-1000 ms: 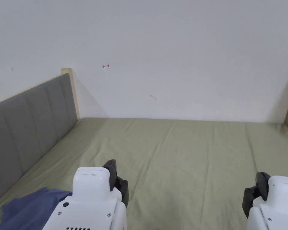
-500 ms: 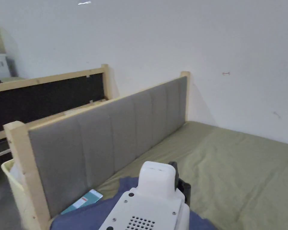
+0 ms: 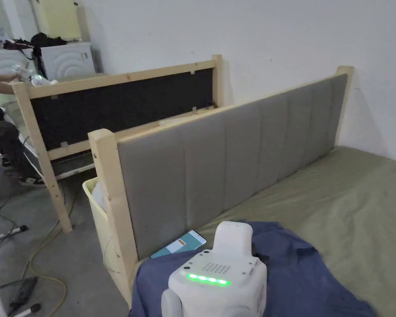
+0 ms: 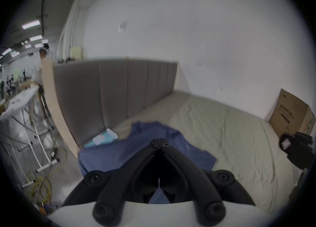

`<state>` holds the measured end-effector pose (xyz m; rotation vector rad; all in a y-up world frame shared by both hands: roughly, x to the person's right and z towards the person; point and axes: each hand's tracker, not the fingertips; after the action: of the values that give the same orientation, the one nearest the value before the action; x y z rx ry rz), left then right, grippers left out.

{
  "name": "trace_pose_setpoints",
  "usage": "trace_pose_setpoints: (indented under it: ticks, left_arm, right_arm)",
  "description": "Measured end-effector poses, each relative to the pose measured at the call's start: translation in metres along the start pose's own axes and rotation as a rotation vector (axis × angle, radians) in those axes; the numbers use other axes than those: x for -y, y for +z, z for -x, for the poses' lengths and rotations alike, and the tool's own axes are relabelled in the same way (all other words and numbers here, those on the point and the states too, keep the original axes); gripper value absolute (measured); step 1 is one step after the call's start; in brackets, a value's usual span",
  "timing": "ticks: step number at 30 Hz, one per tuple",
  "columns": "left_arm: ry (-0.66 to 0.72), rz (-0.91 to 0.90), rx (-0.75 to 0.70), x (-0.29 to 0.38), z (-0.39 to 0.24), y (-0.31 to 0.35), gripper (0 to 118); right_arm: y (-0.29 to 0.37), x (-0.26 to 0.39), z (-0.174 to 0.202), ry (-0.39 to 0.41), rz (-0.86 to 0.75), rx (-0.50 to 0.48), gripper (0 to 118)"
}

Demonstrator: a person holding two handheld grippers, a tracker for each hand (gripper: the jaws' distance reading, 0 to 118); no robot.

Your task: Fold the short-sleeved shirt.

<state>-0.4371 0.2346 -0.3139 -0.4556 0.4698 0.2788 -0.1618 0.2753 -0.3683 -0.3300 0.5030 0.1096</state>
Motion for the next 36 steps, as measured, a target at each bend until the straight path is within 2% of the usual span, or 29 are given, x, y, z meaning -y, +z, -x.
trace_pose_setpoints:
  ticks: [2,4,5,6,7,8,9,12,14,15,16,17,19,23,25,28,30,33,36]
  left_arm:
    - [0.044,0.115,0.034,0.006,0.009,-0.050,0]
    - [0.011,0.214,0.008,0.018,0.013,-0.098,2]
    - [-0.001,0.276,-0.011,0.021,0.012,-0.114,22]
    - [-0.020,0.362,0.001,0.026,0.008,-0.134,69]
    - [-0.005,0.414,0.040,0.032,0.007,-0.150,100]
    - [0.024,0.418,0.061,0.037,0.005,-0.161,115]
    - [0.030,0.428,0.076,0.041,0.002,-0.172,115]
    - [0.032,0.486,0.033,0.057,-0.010,-0.201,113]
    - [0.005,0.646,0.066,0.078,-0.016,-0.225,111]
    - [-0.121,0.653,-0.032,0.088,-0.026,-0.229,112]
    - [-0.221,0.577,-0.049,0.085,-0.039,-0.224,110]
    - [-0.199,0.591,-0.074,0.080,-0.045,-0.222,106]
    - [-0.094,0.554,-0.076,0.071,-0.043,-0.214,75]
    - [-0.111,0.548,-0.108,0.064,-0.031,-0.212,7]
    - [-0.067,0.556,-0.129,0.062,-0.021,-0.209,3]
    - [0.077,0.585,-0.062,0.056,-0.009,-0.209,3]
    - [0.179,0.590,-0.049,0.045,-0.002,-0.206,3]
    - [0.198,0.582,-0.017,0.032,-0.001,-0.196,3]
    - [0.355,0.533,0.138,0.009,-0.013,-0.179,3]
  right_arm:
    - [-0.007,0.004,-0.008,-0.022,0.032,0.021,0]
    - [-0.013,0.008,-0.017,-0.047,0.069,0.044,0]
    - [-0.016,0.010,-0.021,-0.055,0.081,0.056,0]
    - [-0.020,0.012,-0.026,-0.059,0.107,0.073,0]
    - [-0.024,0.015,-0.030,-0.065,0.125,0.090,0]
    - [-0.027,0.017,-0.033,-0.070,0.136,0.098,0]
    - [-0.032,0.019,-0.037,-0.081,0.158,0.107,0]
    - [-0.045,0.029,-0.049,-0.111,0.213,0.132,0]
    - [-0.051,0.034,-0.053,-0.116,0.241,0.137,0]
    - [-0.053,0.036,-0.055,-0.115,0.254,0.142,0]
    - [-0.057,0.044,-0.062,-0.113,0.264,0.147,0]
    - [-0.058,0.046,-0.063,-0.113,0.273,0.148,0]
    - [-0.061,0.052,-0.067,-0.115,0.292,0.155,0]
    - [-0.064,0.059,-0.076,-0.170,0.326,0.157,0]
    - [-0.061,0.063,-0.080,-0.183,0.328,0.144,0]
    - [-0.058,0.070,-0.091,-0.184,0.335,0.171,0]
    - [-0.054,0.070,-0.103,-0.221,0.334,0.185,0]
    - [-0.044,0.068,-0.120,-0.268,0.315,0.210,0]
    - [-0.032,0.066,-0.139,-0.278,0.291,0.259,0]
